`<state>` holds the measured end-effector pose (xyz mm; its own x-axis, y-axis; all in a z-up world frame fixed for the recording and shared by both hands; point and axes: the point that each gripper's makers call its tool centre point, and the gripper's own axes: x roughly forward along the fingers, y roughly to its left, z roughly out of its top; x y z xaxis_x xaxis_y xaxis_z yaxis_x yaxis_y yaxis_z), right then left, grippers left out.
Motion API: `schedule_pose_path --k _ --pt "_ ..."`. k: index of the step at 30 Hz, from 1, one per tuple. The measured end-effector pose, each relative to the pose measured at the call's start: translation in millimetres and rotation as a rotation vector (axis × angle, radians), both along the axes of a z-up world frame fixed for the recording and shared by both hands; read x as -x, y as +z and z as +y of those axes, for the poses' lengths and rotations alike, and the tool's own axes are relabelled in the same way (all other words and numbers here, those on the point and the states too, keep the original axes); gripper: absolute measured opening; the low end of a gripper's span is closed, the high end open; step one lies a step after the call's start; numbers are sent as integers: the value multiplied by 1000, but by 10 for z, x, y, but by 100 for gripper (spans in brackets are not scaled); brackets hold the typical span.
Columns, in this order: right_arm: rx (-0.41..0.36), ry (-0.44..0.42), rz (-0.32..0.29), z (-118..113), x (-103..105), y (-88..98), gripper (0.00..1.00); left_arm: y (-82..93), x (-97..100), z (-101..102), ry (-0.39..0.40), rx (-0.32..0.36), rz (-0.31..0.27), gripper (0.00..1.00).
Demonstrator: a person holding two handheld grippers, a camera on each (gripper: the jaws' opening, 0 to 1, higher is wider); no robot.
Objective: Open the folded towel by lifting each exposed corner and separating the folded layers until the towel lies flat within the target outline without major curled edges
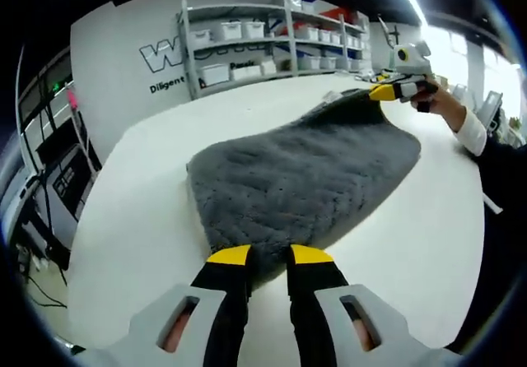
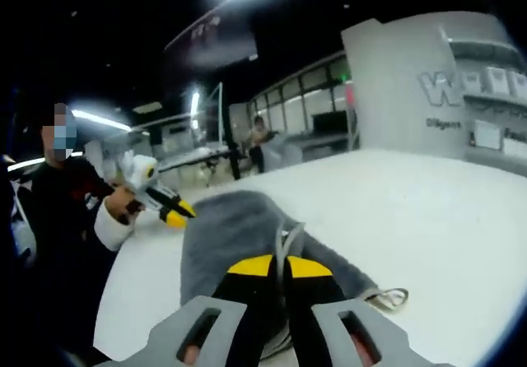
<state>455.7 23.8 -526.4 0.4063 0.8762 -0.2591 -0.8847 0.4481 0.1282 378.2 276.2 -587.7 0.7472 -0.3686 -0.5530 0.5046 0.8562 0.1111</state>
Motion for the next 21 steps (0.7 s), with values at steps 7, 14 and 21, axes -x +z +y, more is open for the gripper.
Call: schedule_pose_path --k 7,14,21 --pt "18 34 -36 50 78 41 1 -1 -41 24 15 6 -11 16" --pt "15 71 -52 104 189 103 1 4 -87 47 28 11 -24 16" --pt "-13 154 -66 197 358 204 1 27 -184 96 52 0 -71 16"
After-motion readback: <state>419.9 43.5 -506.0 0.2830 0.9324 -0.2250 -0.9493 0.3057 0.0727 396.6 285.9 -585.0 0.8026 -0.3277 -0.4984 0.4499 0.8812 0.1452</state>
